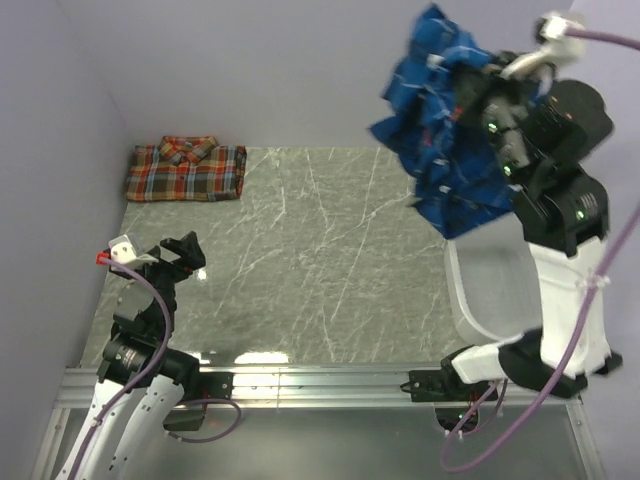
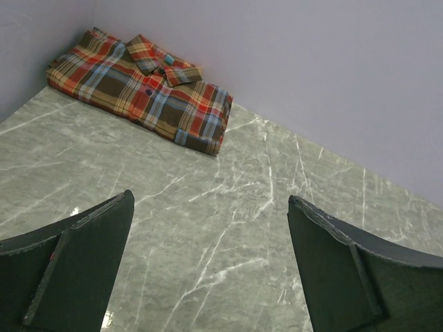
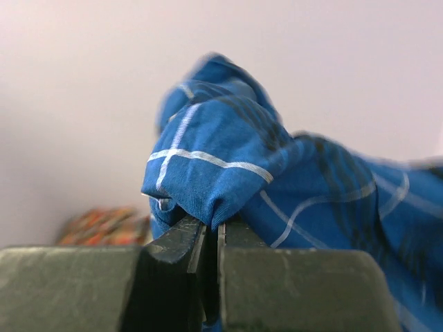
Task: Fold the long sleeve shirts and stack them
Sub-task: Move the shirt to the center of the board
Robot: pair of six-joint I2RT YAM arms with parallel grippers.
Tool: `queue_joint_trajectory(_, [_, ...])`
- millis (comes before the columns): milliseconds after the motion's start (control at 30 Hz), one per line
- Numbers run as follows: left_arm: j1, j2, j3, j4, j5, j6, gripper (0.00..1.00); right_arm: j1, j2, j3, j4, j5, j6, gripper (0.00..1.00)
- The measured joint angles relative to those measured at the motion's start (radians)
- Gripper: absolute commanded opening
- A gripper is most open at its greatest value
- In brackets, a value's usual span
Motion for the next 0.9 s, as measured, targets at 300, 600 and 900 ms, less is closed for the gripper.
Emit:
queue_joint_trajectory(300, [0.0,0.014,0.003,-0.019,-0.018,0.0,0.99,0.304,0.219,0.016,0.074,-0.29,-0.086,0.0])
queue_joint_trajectory(600, [0.0,0.026,0.006,-0.023,-0.027,0.002,0.99,0.367,0.232,-0.64,0.191,-0.481,-0.001,0.9])
queue_joint_trajectory(900, [0.0,0.084,0.006,-0.022,-0.012,0.001,0.99,0.32,0.049,-1.024,0.171,-0.395,0.046,0.87])
